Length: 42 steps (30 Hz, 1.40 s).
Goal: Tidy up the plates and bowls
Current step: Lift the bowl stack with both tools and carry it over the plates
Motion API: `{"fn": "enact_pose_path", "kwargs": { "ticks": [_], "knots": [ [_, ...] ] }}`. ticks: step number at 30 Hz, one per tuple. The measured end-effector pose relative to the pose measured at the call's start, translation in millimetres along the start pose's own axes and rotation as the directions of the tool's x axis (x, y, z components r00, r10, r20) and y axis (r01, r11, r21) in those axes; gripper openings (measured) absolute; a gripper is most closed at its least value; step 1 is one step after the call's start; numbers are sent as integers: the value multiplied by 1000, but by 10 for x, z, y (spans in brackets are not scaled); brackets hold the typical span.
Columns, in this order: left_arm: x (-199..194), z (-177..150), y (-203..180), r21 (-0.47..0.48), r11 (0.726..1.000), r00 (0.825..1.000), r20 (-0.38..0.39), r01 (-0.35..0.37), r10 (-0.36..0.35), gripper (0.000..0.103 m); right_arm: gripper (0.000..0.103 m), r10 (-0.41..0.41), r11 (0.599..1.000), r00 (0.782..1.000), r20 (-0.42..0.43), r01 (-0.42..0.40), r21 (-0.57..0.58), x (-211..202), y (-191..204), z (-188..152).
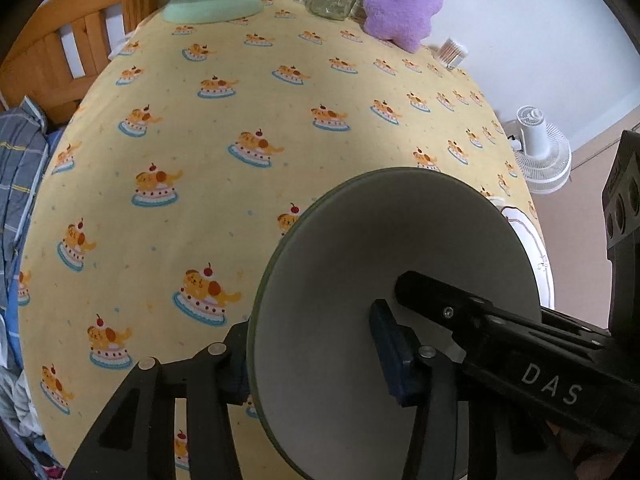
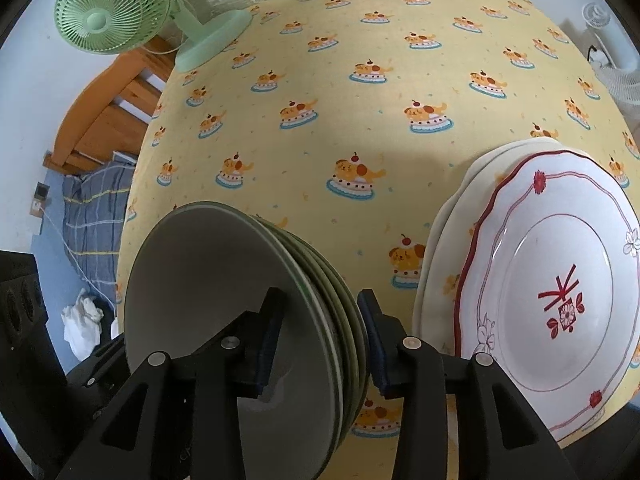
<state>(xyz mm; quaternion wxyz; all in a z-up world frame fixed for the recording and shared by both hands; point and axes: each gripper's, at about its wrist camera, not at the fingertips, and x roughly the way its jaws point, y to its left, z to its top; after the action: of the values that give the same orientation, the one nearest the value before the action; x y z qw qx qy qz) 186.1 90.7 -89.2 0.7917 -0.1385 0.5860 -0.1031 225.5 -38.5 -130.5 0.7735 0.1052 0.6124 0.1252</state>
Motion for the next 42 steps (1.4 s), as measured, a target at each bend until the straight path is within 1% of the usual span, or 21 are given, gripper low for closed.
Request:
{"fn": "enact_pose_path", "kwargs": {
  "ticks": [3, 8, 16, 21, 24, 29, 34, 42],
  "knots": [
    [-19, -16, 15, -15, 1000, 1000, -15, 2, -2, 49, 43, 5, 1000, 1000, -11, -5, 6, -8, 14, -13],
    [-69, -36, 28, -1, 1000, 1000, -26, 11, -11, 49, 43, -2, 1000, 1000, -21, 2, 22, -38, 23, -58],
    [-264, -60, -38, 61, 997, 999, -16, 41, -40, 49, 43, -27, 997, 999, 35, 25, 70, -286, 80, -184],
    [-392, -79, -115, 99, 994, 999, -3, 38, -38, 49, 43, -23, 995, 997, 68, 17, 100, -454, 82, -279],
    [-431, -67, -187, 115, 993, 999, 14, 30, -32, 49, 43, -16, 994, 996, 83, 7, 105, -524, 50, -278],
    [-461, -68, -339, 104, 995, 999, 48, 0, -5, 49, 43, 8, 997, 995, 100, -16, 80, -610, -27, -247],
    [-455, -68, -565, 80, 996, 997, 74, -32, 26, 49, 43, 47, 998, 994, 99, -51, 44, -709, -230, -176],
    [-427, -69, -910, 40, 998, 994, 102, -43, 39, 49, 43, 62, 998, 994, 95, -61, -7, -917, -521, -83]
  ]
}}
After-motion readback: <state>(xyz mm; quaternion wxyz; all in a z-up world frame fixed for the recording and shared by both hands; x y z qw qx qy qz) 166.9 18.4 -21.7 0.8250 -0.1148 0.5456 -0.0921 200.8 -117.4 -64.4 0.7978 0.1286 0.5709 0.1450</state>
